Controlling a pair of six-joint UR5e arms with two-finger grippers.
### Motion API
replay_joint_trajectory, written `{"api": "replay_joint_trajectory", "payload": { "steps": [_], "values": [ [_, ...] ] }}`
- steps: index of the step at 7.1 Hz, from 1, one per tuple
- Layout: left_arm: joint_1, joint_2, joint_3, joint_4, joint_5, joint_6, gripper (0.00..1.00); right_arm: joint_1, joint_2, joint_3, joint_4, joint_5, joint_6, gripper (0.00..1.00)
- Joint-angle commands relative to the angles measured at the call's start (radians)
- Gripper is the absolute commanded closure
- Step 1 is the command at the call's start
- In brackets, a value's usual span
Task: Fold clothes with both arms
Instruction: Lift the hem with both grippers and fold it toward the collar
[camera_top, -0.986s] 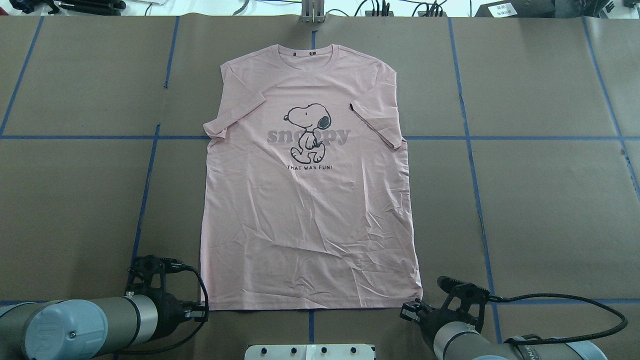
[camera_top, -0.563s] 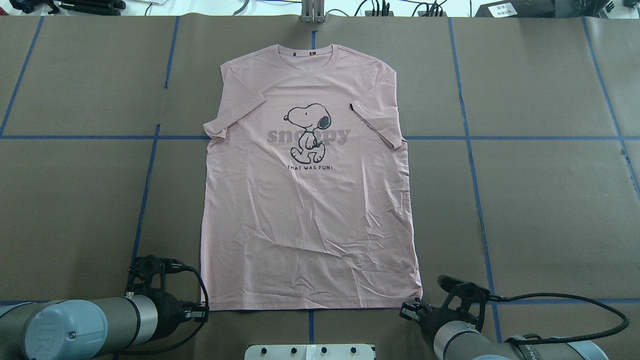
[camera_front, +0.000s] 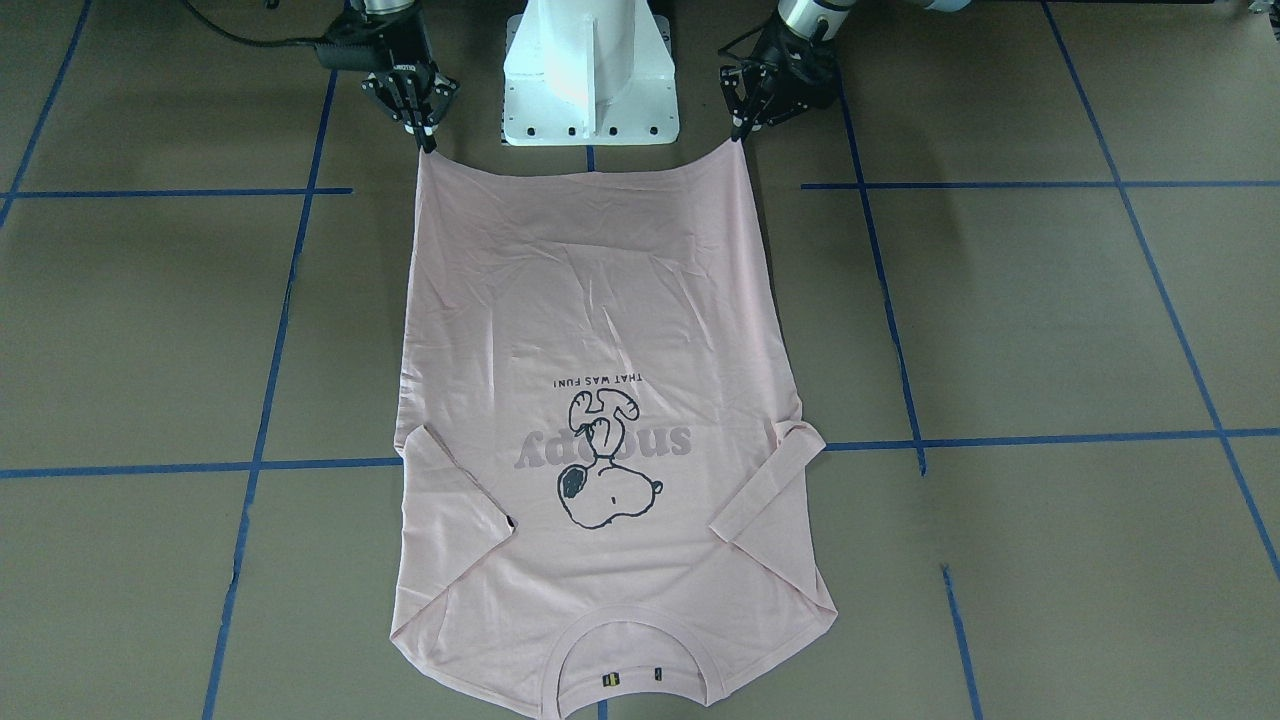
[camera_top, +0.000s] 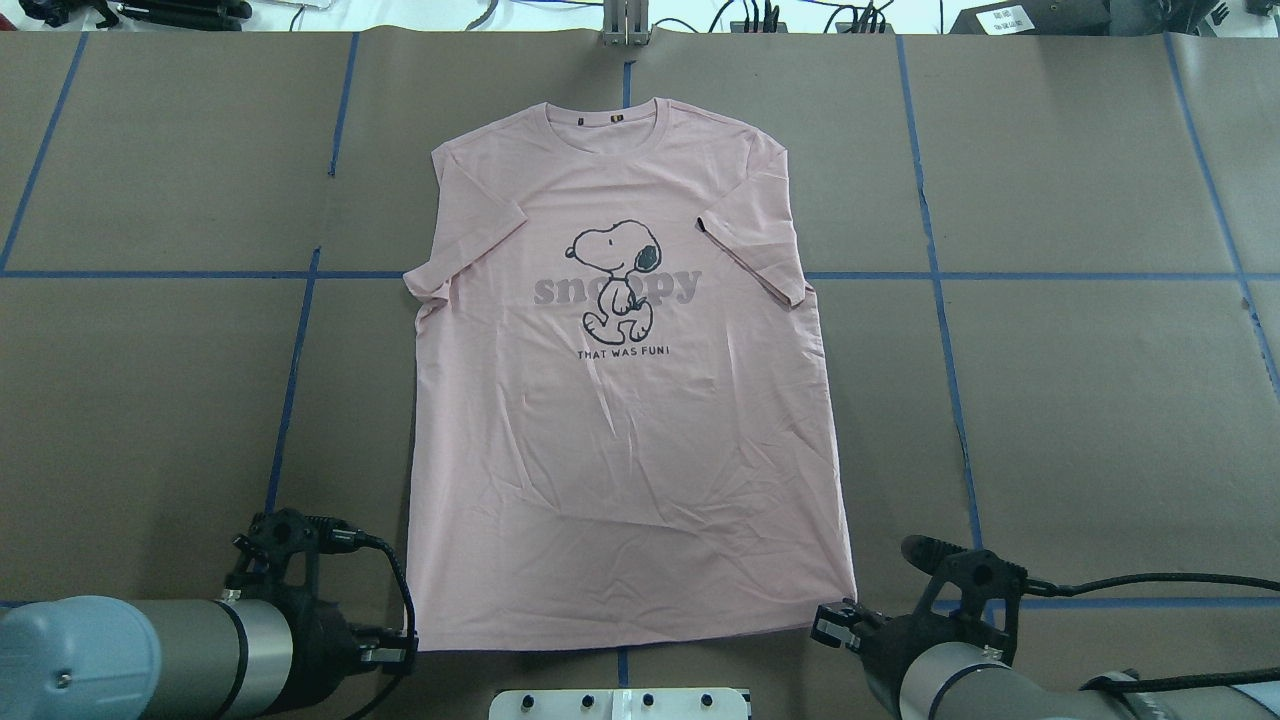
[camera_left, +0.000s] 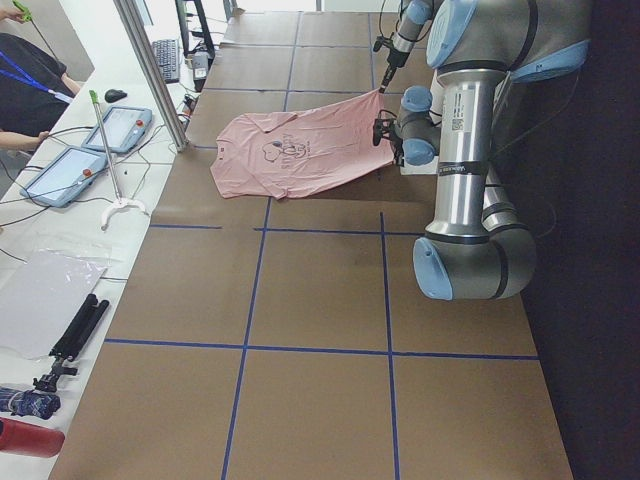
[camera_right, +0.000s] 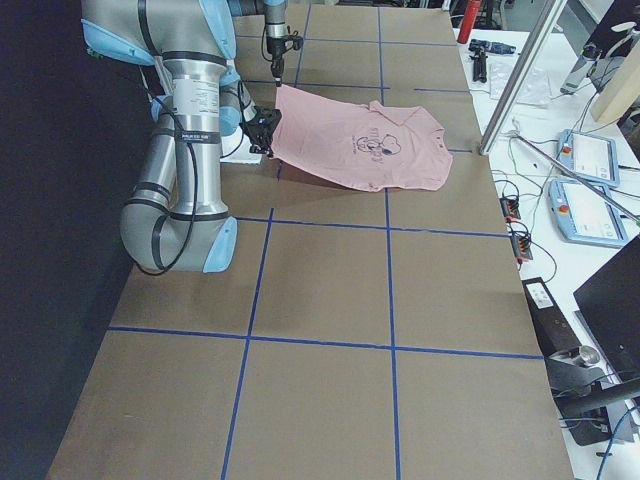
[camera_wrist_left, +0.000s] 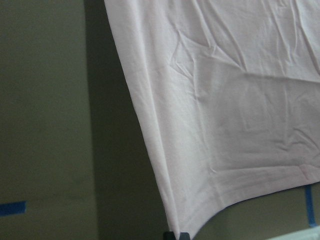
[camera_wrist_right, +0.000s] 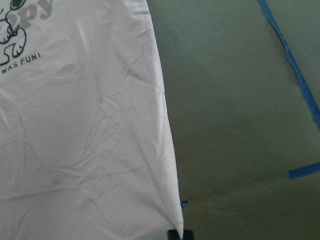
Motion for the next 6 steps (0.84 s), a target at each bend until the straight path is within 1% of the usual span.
{"api": "replay_joint_trajectory", "payload": {
  "steps": [1,2,3,4,6],
  "values": [
    [-0.068,-0.241,-0.224,0.441,-0.132,0.003,1.00,0.030,0.134,0.229,-0.333,0.144,-0.001,1.00],
    [-0.109,-0.328,-0.211,0.509,-0.159,0.009,1.00,0.072,0.221,0.228,-0.433,0.169,-0.027,1.00],
    [-0.117,-0.332,-0.188,0.512,-0.160,0.070,1.00,0.096,0.284,0.207,-0.482,0.174,-0.069,1.00],
    [-0.149,-0.335,-0.137,0.508,-0.157,0.120,1.00,0.133,0.319,0.175,-0.490,0.174,-0.093,1.00],
    [-0.287,-0.367,-0.012,0.505,-0.154,0.269,1.00,0.307,0.411,0.031,-0.475,0.181,-0.270,1.00]
  ]
}}
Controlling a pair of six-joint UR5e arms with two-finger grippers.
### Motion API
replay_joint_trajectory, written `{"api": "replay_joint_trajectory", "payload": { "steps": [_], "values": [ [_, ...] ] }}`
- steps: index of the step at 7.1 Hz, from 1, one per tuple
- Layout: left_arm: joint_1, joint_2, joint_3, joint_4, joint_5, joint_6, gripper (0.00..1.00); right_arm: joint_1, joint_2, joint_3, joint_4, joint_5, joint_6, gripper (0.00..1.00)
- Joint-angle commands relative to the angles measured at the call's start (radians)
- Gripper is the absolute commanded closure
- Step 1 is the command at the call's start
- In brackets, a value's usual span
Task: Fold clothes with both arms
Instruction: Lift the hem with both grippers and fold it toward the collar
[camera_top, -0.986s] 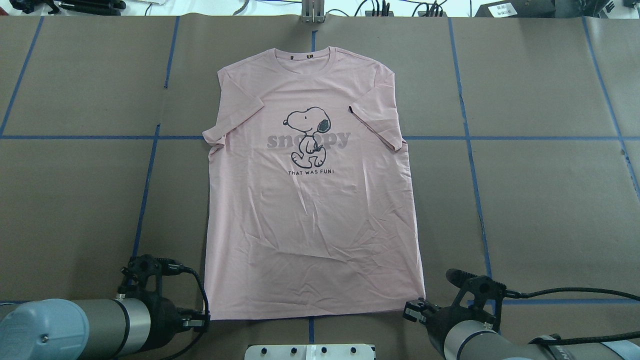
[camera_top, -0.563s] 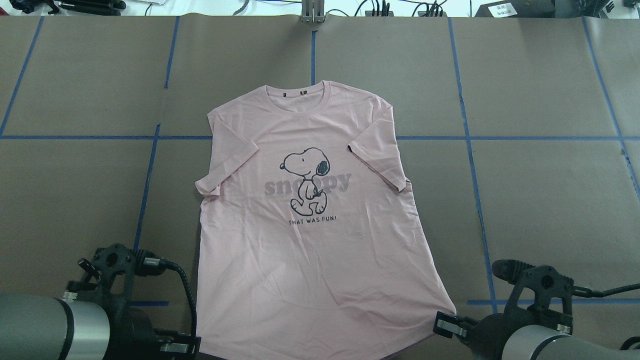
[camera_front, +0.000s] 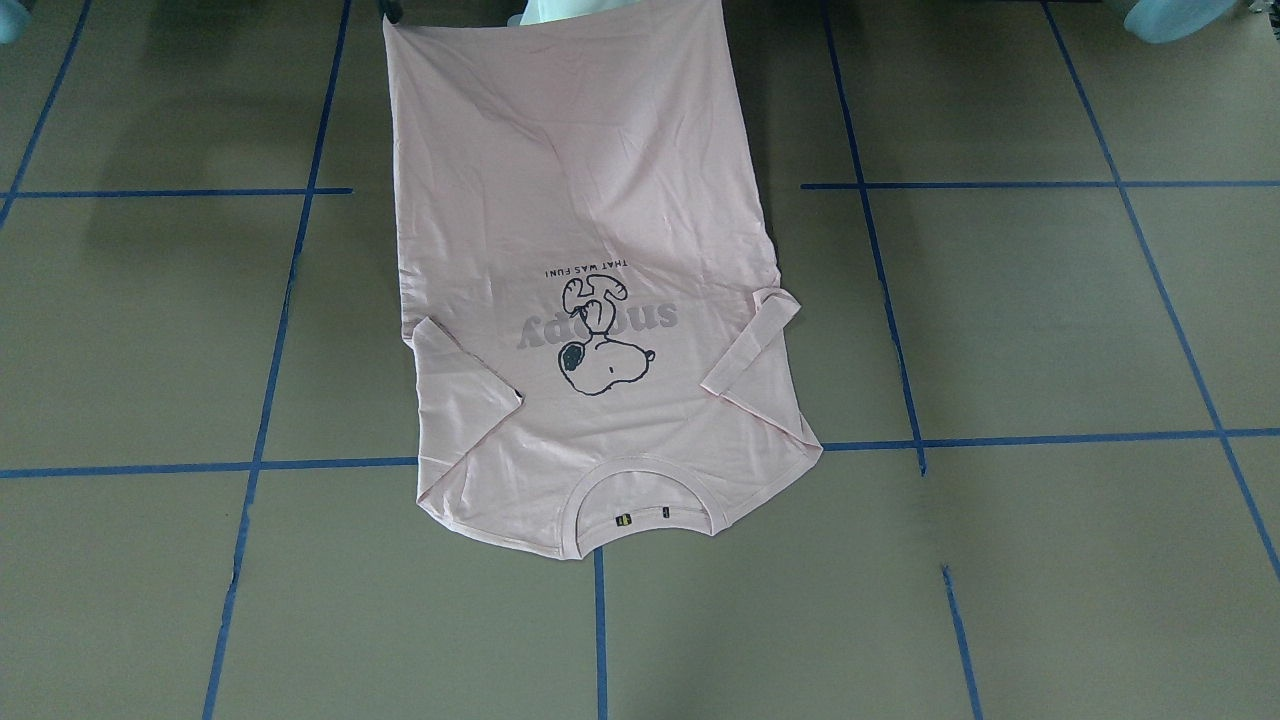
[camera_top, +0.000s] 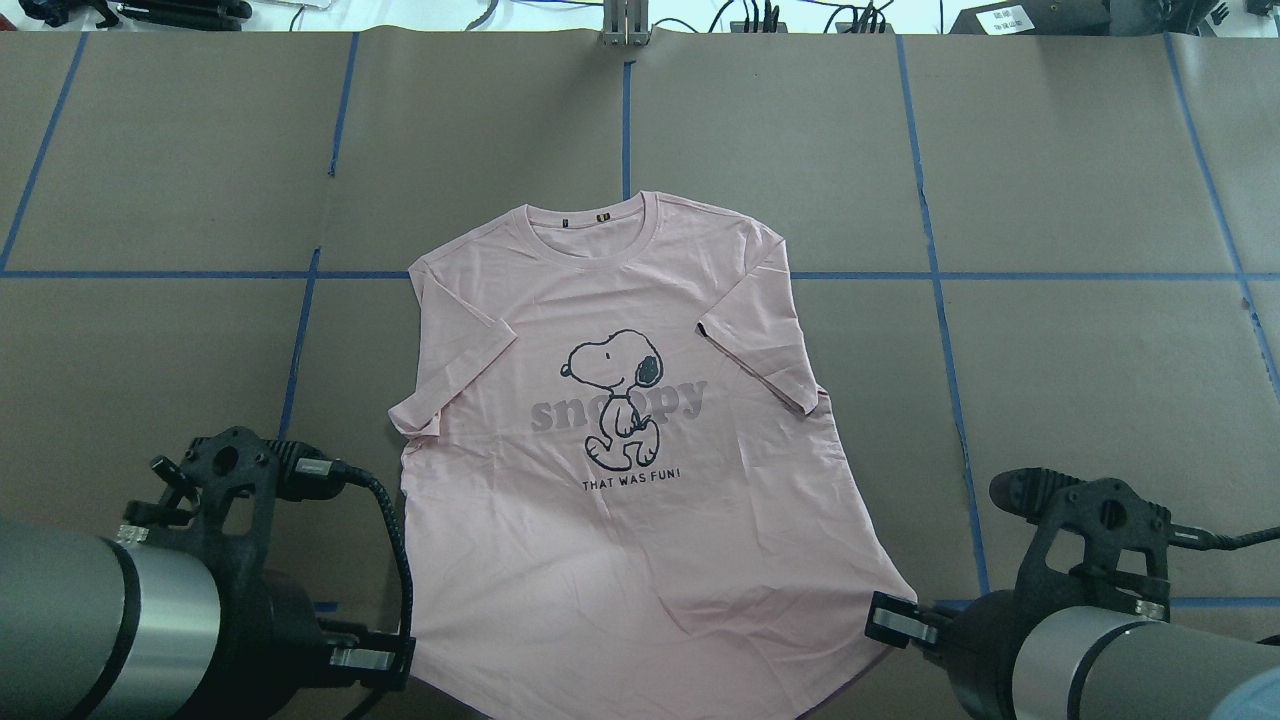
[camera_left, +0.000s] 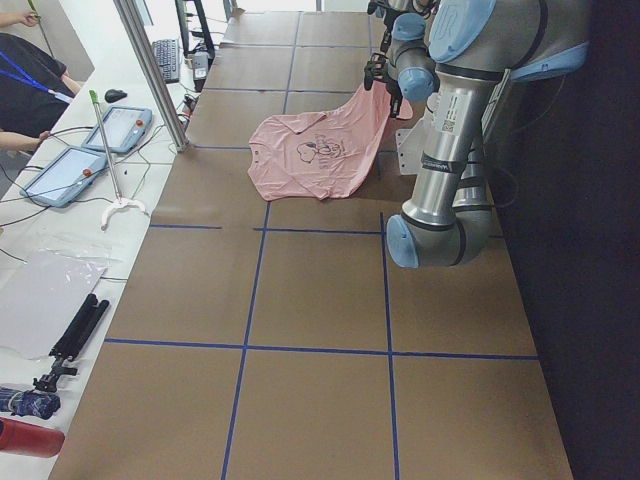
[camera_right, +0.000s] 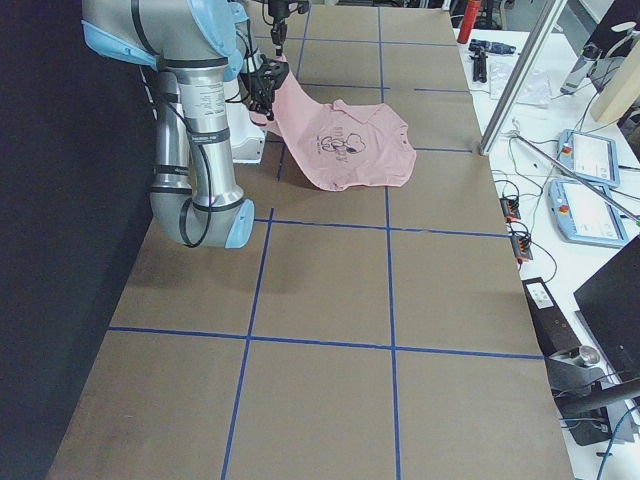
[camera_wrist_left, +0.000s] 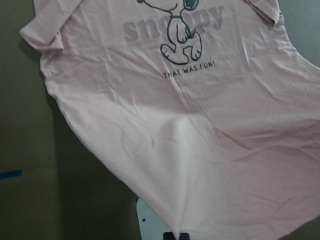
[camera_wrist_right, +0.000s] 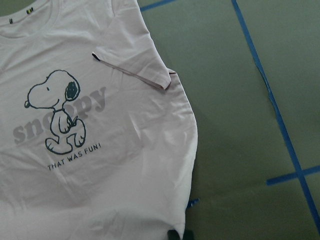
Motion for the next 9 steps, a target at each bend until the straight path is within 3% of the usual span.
{"api": "replay_joint_trajectory", "payload": {
  "steps": [1,3,5,7,8,9],
  "values": [
    [-0.147,-0.045,0.139,0.000,-0.002,0.140,1.00,0.210,0.063,-0.151,0.016,0.048,-0.134,1.00],
    [-0.285,-0.072,0.241,-0.024,-0.004,0.281,1.00,0.391,0.097,-0.364,0.190,0.125,-0.220,1.00],
    [-0.383,-0.074,0.386,-0.151,-0.004,0.351,1.00,0.481,0.111,-0.558,0.371,0.153,-0.291,1.00],
    [-0.427,-0.115,0.591,-0.307,-0.004,0.357,1.00,0.530,0.160,-0.742,0.512,0.151,-0.335,1.00],
    [-0.449,-0.132,0.711,-0.405,-0.004,0.390,1.00,0.559,0.241,-0.888,0.537,0.153,-0.349,1.00],
    [-0.468,-0.152,0.815,-0.484,-0.002,0.406,1.00,0.574,0.278,-1.028,0.633,0.153,-0.357,1.00]
  ]
}}
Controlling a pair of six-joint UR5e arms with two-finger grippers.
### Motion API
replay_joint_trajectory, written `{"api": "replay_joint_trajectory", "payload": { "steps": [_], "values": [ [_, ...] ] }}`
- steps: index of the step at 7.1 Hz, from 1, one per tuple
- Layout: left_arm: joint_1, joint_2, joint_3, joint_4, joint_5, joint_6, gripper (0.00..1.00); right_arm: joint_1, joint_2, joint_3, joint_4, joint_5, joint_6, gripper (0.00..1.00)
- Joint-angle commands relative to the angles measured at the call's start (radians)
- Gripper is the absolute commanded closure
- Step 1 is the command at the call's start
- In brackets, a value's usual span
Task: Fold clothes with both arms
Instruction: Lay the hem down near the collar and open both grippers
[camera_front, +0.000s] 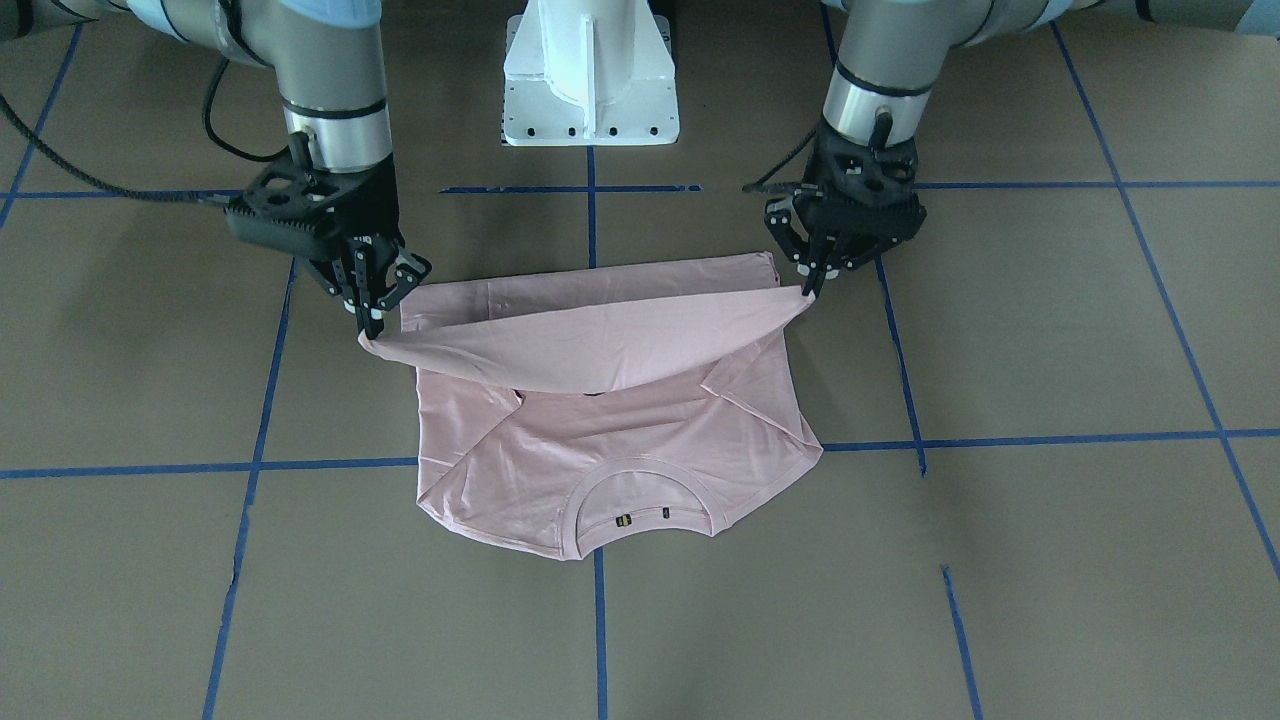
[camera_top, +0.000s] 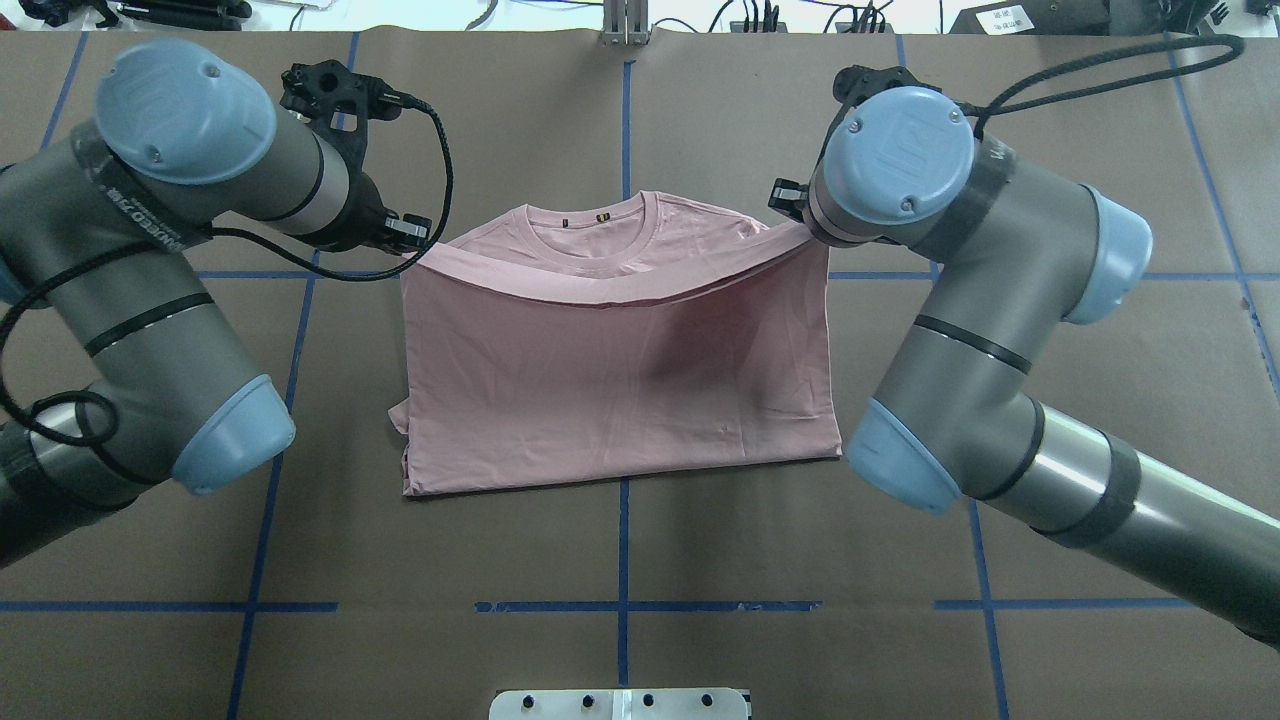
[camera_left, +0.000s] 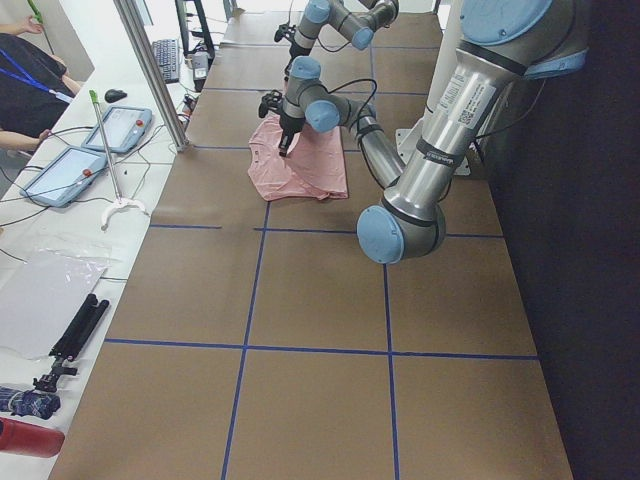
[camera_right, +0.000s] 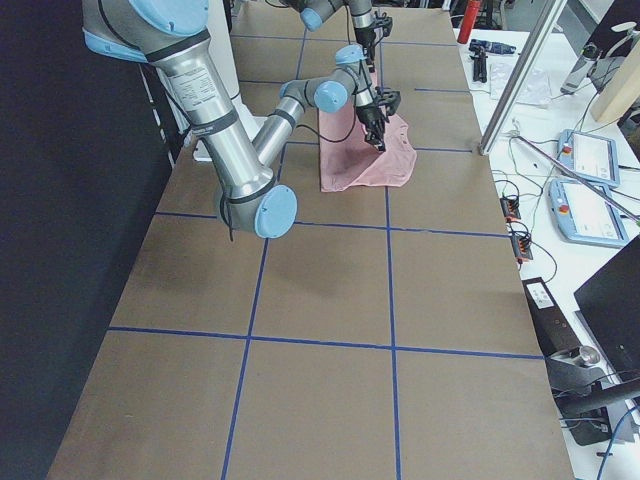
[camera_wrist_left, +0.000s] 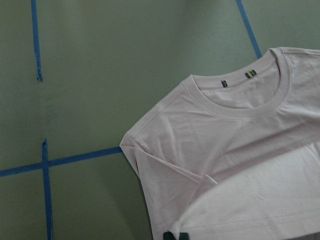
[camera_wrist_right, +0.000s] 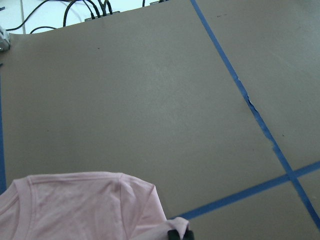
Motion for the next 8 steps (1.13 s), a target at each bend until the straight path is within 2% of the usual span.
{"api": "replay_joint_trajectory", "payload": {
  "steps": [1,3,5,6,7,8],
  "values": [
    [-0.028,-0.047,0.227,-0.175,0.013,0.024,1.00,0.039,0.079,-0.301,0.223,0.000,-0.025,1.00],
    [-0.027,-0.093,0.374,-0.253,0.040,0.027,1.00,0.042,0.120,-0.461,0.328,0.000,-0.045,1.00],
    [-0.025,-0.088,0.418,-0.292,0.046,0.027,1.00,0.039,0.122,-0.478,0.335,0.002,-0.045,1.00],
    [-0.024,-0.085,0.418,-0.292,0.046,0.027,1.00,0.039,0.128,-0.480,0.335,0.002,-0.045,0.78],
    [-0.025,-0.065,0.415,-0.339,0.046,0.047,0.15,0.031,0.130,-0.480,0.333,-0.001,-0.062,0.01],
    [-0.028,-0.015,0.380,-0.423,0.044,0.106,0.00,0.034,0.151,-0.471,0.332,0.003,-0.091,0.00]
  ]
}}
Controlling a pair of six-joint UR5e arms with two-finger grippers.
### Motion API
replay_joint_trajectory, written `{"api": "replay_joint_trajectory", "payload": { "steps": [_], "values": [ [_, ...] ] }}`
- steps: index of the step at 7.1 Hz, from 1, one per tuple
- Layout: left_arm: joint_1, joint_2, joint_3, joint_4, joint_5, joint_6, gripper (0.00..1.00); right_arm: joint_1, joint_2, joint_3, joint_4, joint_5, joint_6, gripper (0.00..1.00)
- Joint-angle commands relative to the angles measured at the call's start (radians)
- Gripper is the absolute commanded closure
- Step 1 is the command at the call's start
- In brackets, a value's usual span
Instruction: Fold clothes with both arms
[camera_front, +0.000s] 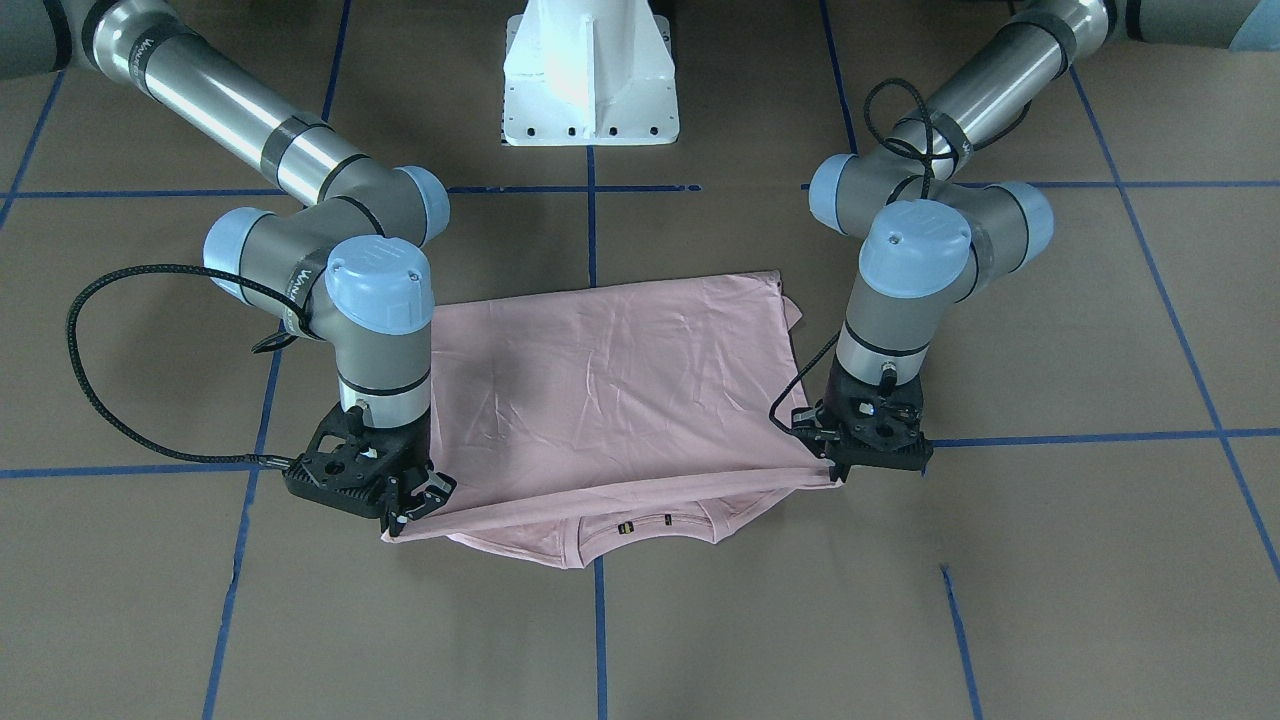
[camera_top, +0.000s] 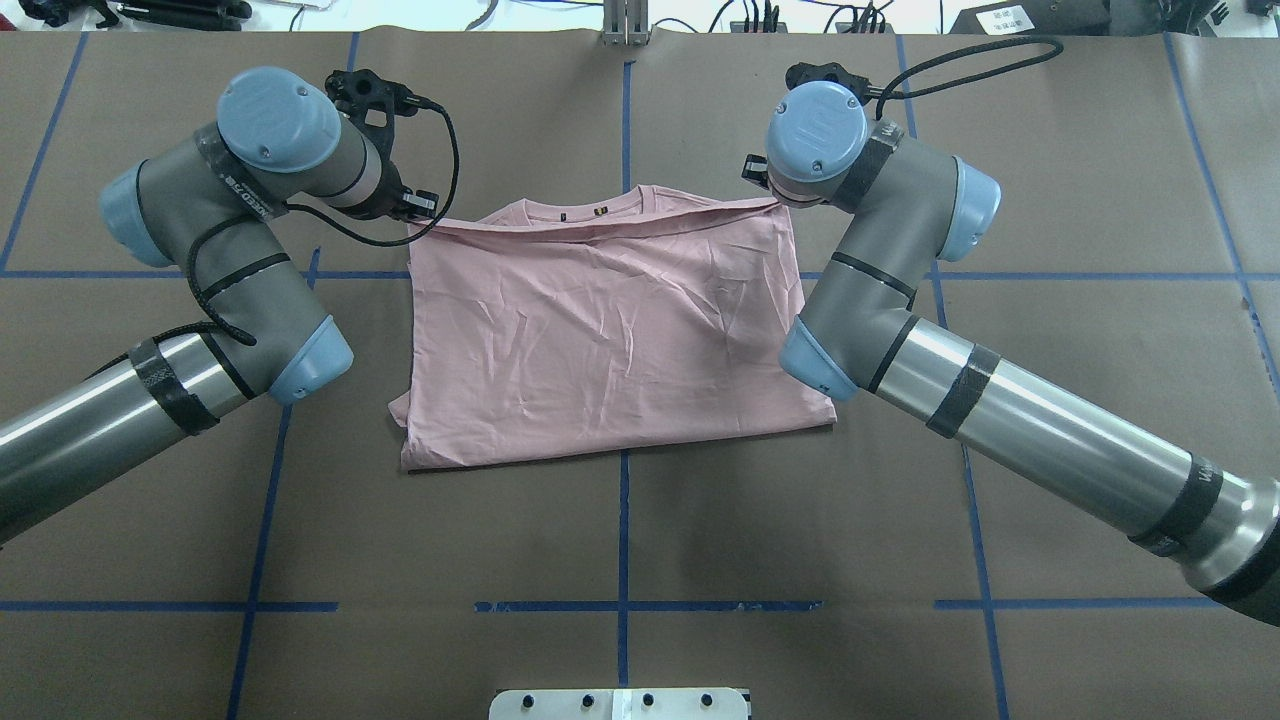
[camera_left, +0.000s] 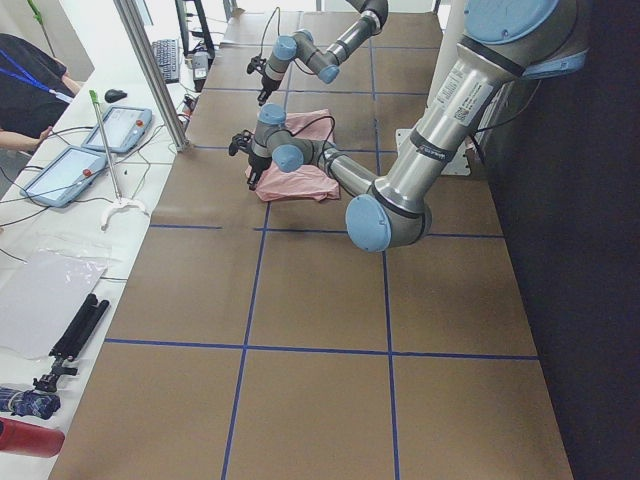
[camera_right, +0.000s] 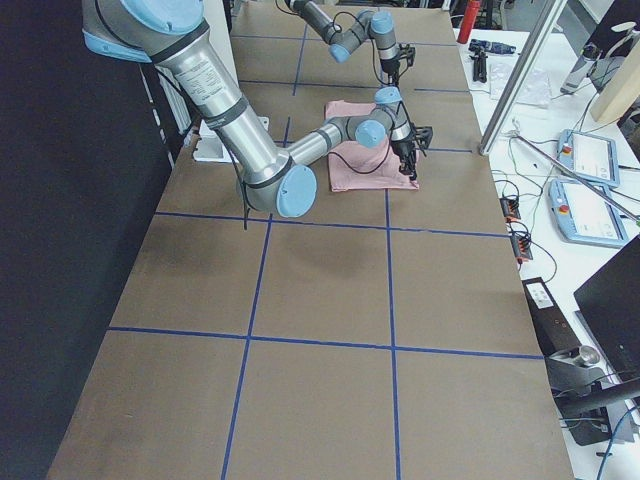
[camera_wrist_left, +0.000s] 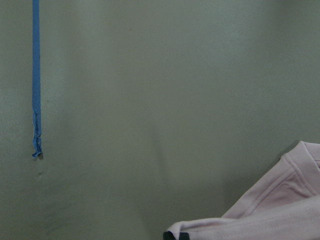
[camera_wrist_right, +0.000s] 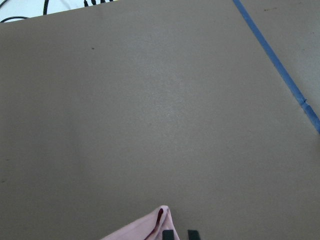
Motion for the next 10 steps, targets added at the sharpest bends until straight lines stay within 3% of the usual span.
{"api": "replay_joint_trajectory", "payload": {
  "steps": [1,2,4,6,8,10],
  "values": [
    [-0.002,0.115,-0.131,-0.079,-0.012,0.057,0.00,0.007,0.019,0.021,-0.006,0.068,-0.041,0.00],
    [-0.001,0.168,-0.220,-0.078,-0.012,0.056,0.00,0.038,0.004,0.075,-0.012,0.152,-0.099,0.00],
    [0.014,0.253,-0.325,-0.085,-0.053,-0.005,0.00,0.072,-0.111,0.249,-0.070,0.209,-0.179,0.00],
    [0.152,0.377,-0.502,-0.089,-0.036,-0.222,0.00,0.073,-0.145,0.331,-0.110,0.216,-0.196,0.00],
    [0.345,0.398,-0.523,-0.086,0.119,-0.443,0.33,0.075,-0.148,0.337,-0.110,0.213,-0.193,0.00],
    [0.367,0.387,-0.451,-0.085,0.132,-0.457,0.34,0.073,-0.147,0.336,-0.110,0.213,-0.193,0.00]
  ]
}}
